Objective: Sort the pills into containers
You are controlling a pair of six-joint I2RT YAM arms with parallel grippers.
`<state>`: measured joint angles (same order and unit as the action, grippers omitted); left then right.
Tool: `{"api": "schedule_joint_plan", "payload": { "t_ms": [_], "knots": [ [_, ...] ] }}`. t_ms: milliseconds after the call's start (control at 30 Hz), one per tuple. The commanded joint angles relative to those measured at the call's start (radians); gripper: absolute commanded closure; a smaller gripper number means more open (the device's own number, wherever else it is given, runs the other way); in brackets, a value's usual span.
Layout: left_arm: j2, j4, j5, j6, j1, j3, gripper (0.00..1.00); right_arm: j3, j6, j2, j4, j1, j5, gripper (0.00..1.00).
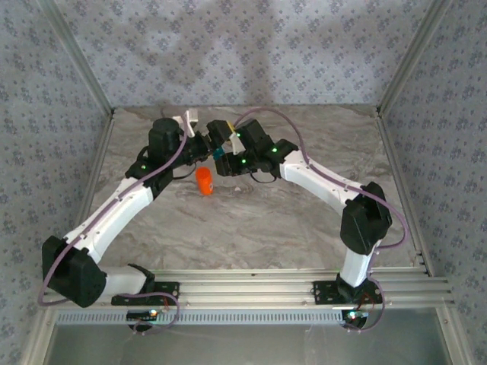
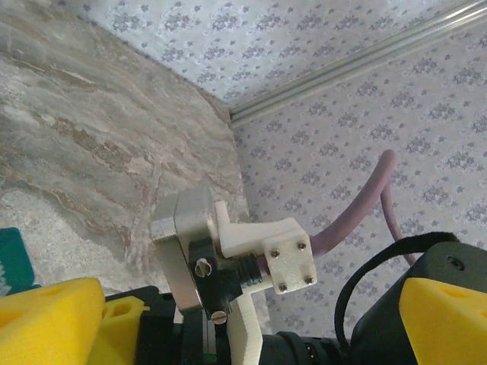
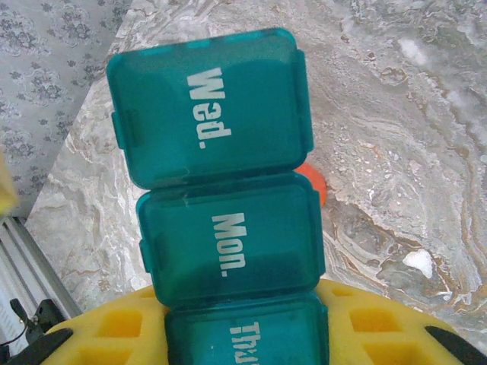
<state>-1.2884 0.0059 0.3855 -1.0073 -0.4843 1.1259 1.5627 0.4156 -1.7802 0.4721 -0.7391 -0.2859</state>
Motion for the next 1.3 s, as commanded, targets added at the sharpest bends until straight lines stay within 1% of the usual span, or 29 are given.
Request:
{"api": "schedule_joint_plan", "payload": {
  "t_ms": [0, 133, 367, 500, 700, 1267],
  "knots": [
    [0.034, -0.043, -0.063, 0.039, 0.003, 0.034, 0.01, -0.032, 0.008, 0.050, -0.008, 0.014, -0.010, 0.73],
    [0.046, -0.099, -0.076, 0.056, 0.010, 0.017, 0.01, -0.063, 0.011, 0.082, -0.021, 0.038, -0.004, 0.73],
    [0.030, -0.065, -0.050, 0.037, 0.006, -0.031, 0.01, -0.059, 0.033, 0.101, -0.050, 0.055, -0.022, 0.73],
    [0.020, -0.061, -0.044, 0.040, 0.003, -0.027, 0.01, -0.055, 0.049, 0.096, -0.065, 0.048, -0.040, 0.73],
    [0.017, -0.034, -0.043, 0.035, 0.001, -0.023, 0.01, -0.046, 0.050, 0.087, -0.064, 0.032, -0.042, 0.73],
    [0.008, -0.025, -0.040, 0.031, -0.003, -0.021, 0.01, -0.021, 0.052, 0.065, -0.068, -0.009, -0.049, 0.74]
  ]
}}
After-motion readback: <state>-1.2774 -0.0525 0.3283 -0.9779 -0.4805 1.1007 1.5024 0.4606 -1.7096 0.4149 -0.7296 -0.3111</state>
